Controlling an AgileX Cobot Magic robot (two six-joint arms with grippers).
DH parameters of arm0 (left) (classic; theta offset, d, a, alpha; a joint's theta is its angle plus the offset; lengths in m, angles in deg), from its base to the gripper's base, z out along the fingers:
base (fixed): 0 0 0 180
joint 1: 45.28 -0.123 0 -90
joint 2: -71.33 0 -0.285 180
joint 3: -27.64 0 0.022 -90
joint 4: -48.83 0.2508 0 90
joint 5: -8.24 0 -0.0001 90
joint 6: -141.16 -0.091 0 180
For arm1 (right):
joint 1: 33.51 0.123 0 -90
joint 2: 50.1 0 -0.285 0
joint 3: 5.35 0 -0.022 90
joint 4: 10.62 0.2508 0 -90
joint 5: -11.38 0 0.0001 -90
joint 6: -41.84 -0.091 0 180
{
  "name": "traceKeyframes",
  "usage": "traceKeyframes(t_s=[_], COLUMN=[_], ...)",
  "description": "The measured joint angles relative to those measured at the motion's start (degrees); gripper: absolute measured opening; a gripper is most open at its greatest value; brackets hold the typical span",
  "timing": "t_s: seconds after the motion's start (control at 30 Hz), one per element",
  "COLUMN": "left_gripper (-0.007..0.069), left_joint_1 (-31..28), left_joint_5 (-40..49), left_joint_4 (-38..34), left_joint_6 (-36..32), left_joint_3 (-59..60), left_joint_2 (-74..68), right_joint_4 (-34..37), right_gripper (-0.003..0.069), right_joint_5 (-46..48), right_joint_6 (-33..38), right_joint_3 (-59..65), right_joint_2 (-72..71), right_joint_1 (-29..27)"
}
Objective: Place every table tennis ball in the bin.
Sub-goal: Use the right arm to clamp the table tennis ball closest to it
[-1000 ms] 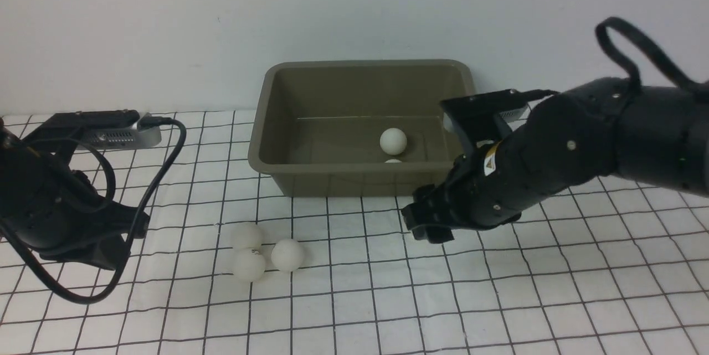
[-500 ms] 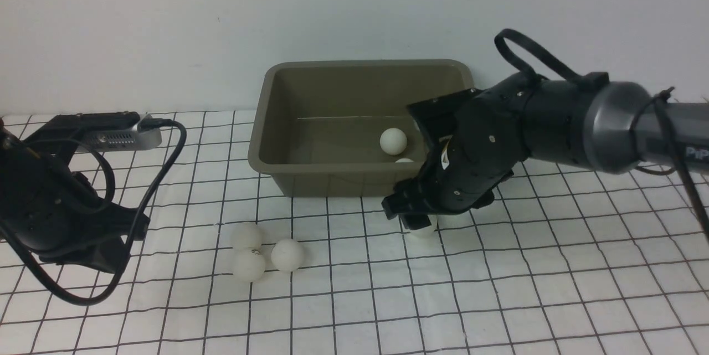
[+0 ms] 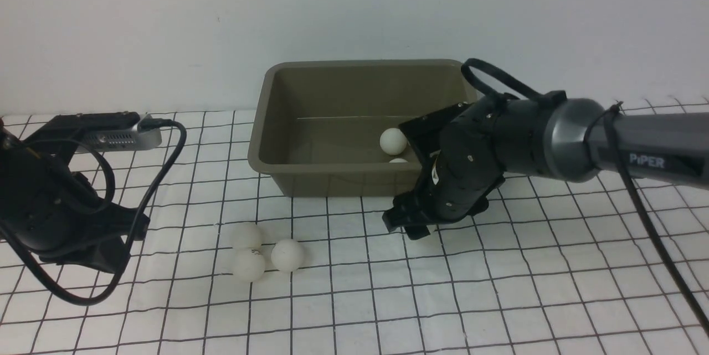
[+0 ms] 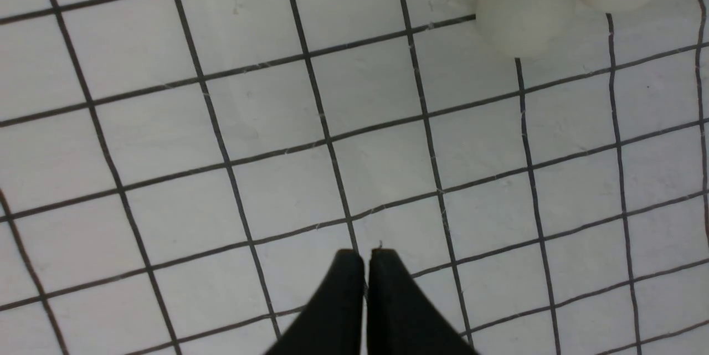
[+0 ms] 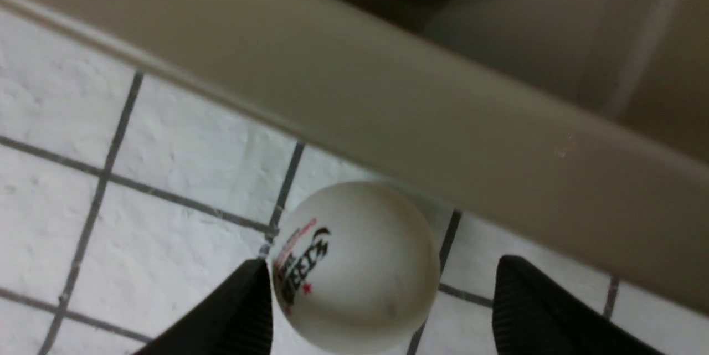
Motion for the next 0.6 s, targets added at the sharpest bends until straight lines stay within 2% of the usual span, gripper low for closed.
traceKeyframes(t_s=[0.33,0.5,0.53,0.6], left_gripper=[-0.0003,-0.0003,-0.0003,-0.0003], left_joint_1=[0.00,0.00,0.00,0.00], left_joint_5=[0.00,0.00,0.00,0.00], left_joint_4=[0.00,0.00,0.00,0.00], left_joint_6=[-0.05,-0.05,-0.05,-0.05], left_joint_3=[0.00,0.00,0.00,0.00], left_joint_2=[0.00,0.00,0.00,0.00], right_joint_4=[-0.06,-0.06,-0.06,0.11], right_gripper=[0.0476,0.0402,0.0360,0.0358], right_joint_5=[-3.19,-3.38,-3.38,-3.38], right_joint_6=[0.00,-0.01,-0.01,-0.01], right_joint_3=[-0.05,-0.11,-0.11,-0.11], right_joint_2=[1.11,1.11,1.11,1.11], right_joint_1=[0.00,0.00,0.00,0.00])
